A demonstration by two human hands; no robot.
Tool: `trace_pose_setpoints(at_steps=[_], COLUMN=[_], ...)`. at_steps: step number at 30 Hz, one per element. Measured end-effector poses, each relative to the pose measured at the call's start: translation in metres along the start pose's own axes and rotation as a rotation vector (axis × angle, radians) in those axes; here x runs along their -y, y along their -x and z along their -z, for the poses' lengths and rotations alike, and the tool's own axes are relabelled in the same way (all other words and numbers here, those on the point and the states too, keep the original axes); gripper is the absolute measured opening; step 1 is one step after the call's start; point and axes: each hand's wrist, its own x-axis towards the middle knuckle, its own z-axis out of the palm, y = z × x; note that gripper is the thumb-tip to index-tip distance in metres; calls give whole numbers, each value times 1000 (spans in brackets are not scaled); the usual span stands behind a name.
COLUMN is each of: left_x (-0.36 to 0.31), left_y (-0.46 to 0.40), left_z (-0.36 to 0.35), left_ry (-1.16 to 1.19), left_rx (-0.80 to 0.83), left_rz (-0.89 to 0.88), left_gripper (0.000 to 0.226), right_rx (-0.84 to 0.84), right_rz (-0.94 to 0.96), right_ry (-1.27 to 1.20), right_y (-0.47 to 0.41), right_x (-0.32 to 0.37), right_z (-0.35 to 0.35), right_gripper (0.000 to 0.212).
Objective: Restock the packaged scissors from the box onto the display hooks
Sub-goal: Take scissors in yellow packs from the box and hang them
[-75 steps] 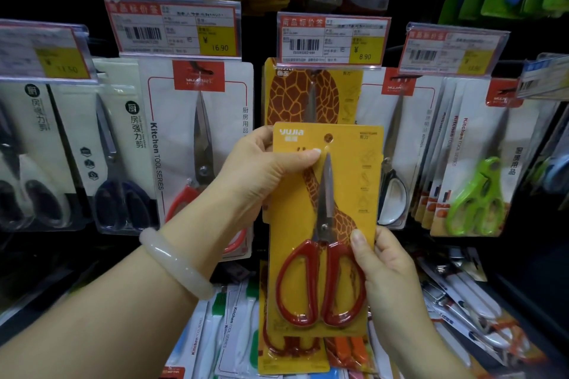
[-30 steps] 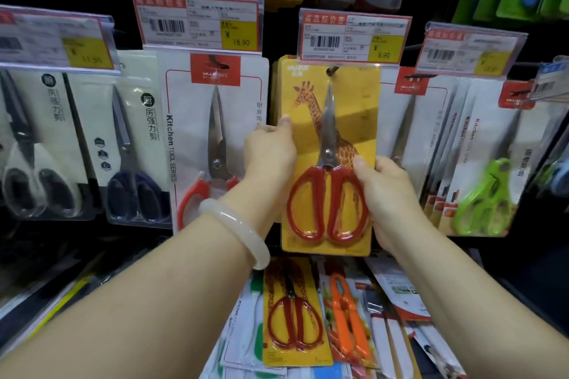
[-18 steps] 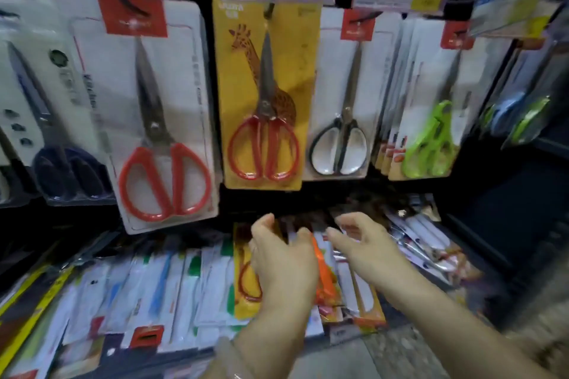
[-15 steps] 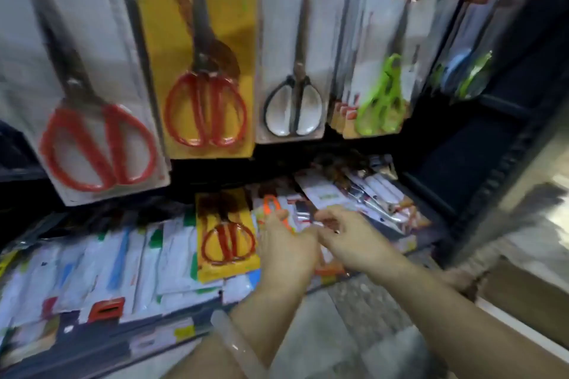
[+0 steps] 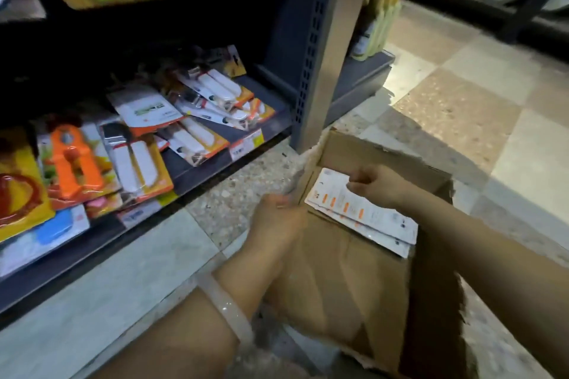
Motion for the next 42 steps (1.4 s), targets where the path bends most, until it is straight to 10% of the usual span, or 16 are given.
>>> trace_pose_setpoints(at_steps=[11,24,32,42], left_x=[51,64,60,59], left_y=[-35,-55,-54,-48], left_z=[-80,-89,-91,-88], left_ry=[-124,-13,-16,218], left_rx=[19,-6,-27,24], left_rz=[291,346,291,336], left_gripper=[40,31,37,18], right_rx=[83,115,217,425], right_rz=[-34,169,-199,-270], right_ry=[317,597,-788,-1204], right_y=[-49,-61,-38,0], right_x=[-112,-103,-96,-105], right_z=[-67,-31,3,-43], right_gripper=[83,52,27,32])
